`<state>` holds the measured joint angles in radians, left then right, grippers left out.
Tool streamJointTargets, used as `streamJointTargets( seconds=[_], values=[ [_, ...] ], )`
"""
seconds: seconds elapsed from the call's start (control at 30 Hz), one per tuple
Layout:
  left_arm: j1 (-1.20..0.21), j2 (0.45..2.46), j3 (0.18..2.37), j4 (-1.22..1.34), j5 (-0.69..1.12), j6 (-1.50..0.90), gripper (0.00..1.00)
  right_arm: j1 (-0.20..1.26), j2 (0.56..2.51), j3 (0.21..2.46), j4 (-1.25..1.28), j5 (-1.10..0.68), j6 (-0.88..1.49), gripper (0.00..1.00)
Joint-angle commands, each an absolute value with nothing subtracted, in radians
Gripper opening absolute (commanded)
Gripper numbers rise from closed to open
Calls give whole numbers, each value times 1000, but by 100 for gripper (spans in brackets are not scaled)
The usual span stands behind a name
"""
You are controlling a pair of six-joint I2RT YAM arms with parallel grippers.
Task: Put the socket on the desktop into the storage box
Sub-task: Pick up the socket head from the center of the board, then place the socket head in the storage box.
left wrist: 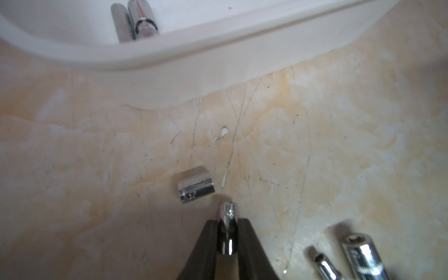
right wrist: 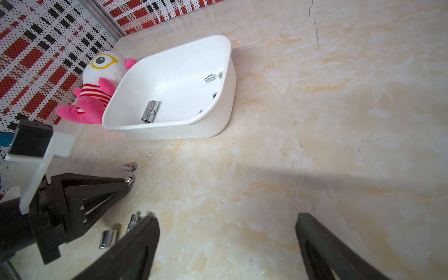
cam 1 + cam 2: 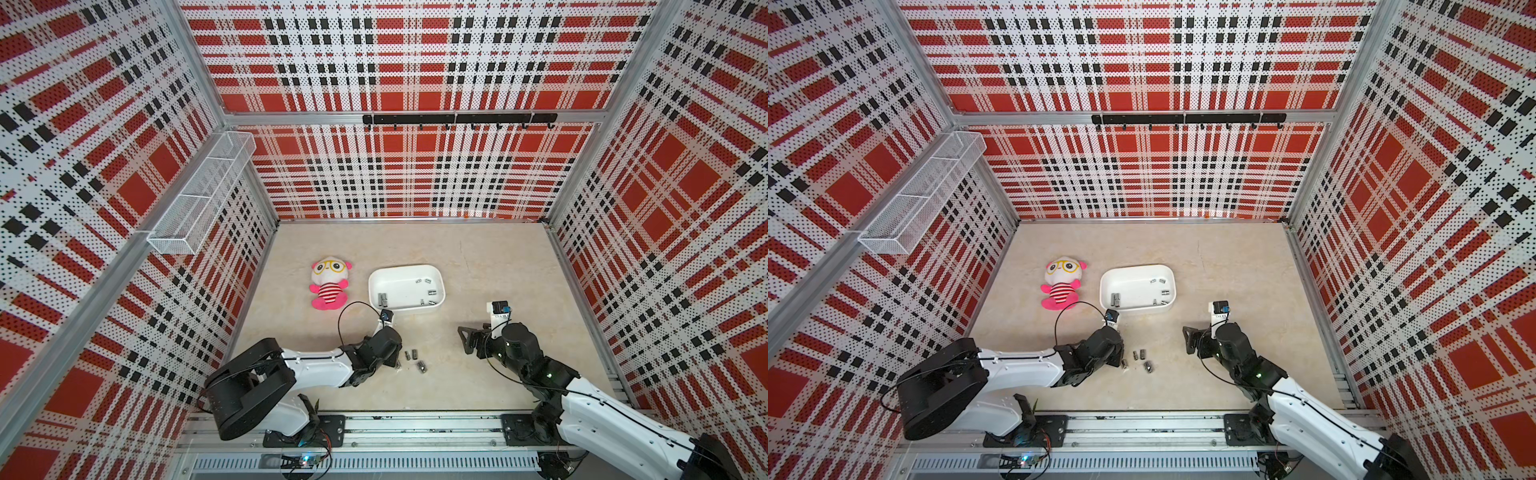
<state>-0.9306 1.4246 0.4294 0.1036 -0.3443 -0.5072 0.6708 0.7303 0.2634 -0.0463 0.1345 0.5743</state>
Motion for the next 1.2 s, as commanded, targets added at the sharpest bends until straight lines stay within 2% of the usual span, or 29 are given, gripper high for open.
streamJointTargets(
  seconds=[0.0, 0.2, 0.37, 0.73, 0.83, 0.93, 1.17],
  values=[
    [-942, 1442, 459, 94, -353, -495, 18, 667, 736, 270, -31, 144, 580, 95],
    [-952, 1470, 473, 82, -369, -493, 13, 667, 739, 273, -34, 152, 580, 95],
    [-970, 1478, 487, 75, -385, -486, 0, 667, 744, 273, -35, 156, 580, 95],
    [-1082, 1352, 582, 70, -421, -473, 0, 667, 790, 281, -22, 154, 573, 95],
    [-1039, 1323, 606, 122, -380, -506, 0, 670, 789, 279, -20, 146, 572, 95],
    [-938, 1352, 638, 188, -269, -549, 0, 670, 788, 276, -10, 135, 573, 94],
    [-778, 1557, 820, 174, -188, -550, 0, 676, 802, 279, -3, 111, 571, 94]
  ],
)
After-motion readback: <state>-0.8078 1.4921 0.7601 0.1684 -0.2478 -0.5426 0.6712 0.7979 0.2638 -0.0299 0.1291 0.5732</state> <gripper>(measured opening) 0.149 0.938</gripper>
